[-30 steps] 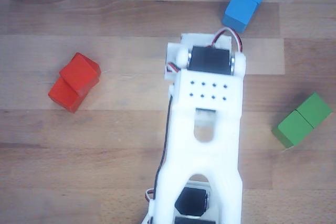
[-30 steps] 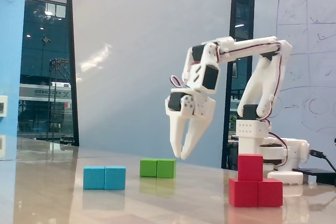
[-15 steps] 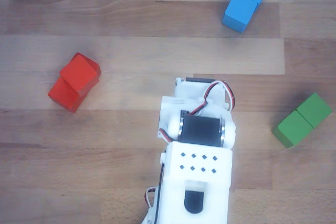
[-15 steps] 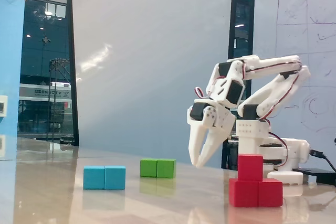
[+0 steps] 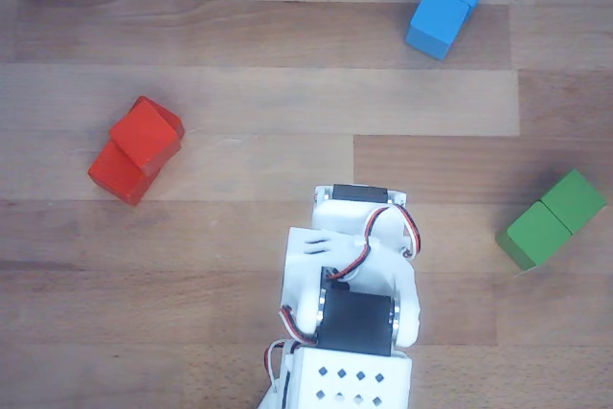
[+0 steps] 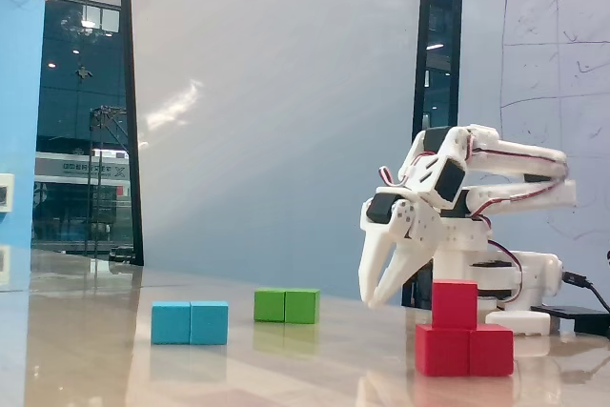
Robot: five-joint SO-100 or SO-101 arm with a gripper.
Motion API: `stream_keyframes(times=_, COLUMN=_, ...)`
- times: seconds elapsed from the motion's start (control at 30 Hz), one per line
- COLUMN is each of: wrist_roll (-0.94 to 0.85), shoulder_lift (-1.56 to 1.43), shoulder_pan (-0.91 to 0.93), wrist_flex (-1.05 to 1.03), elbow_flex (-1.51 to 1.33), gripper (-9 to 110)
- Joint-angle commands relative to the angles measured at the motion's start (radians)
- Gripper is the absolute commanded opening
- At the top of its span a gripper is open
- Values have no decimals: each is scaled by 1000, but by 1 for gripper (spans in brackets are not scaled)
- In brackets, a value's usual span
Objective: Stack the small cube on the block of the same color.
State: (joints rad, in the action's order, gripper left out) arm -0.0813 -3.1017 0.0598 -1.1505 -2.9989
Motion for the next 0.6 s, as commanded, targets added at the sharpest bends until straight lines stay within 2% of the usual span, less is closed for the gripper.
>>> stream_keyframes(times=0.0, wrist_roll=-2, shoulder_lift=-120, shoulder_pan=-9, wrist_flex=-55, elbow_flex=-3, gripper=0)
stream_keyframes(times=0.27, wrist_roll=-5, shoulder_lift=-334, shoulder_pan=-9, wrist_flex=-153, elbow_flex=-40, gripper=0)
stream_keyframes(times=0.57, wrist_roll=-11, shoulder_lift=-351, shoulder_pan=-52, wrist_flex=-158, elbow_flex=-49, gripper=0)
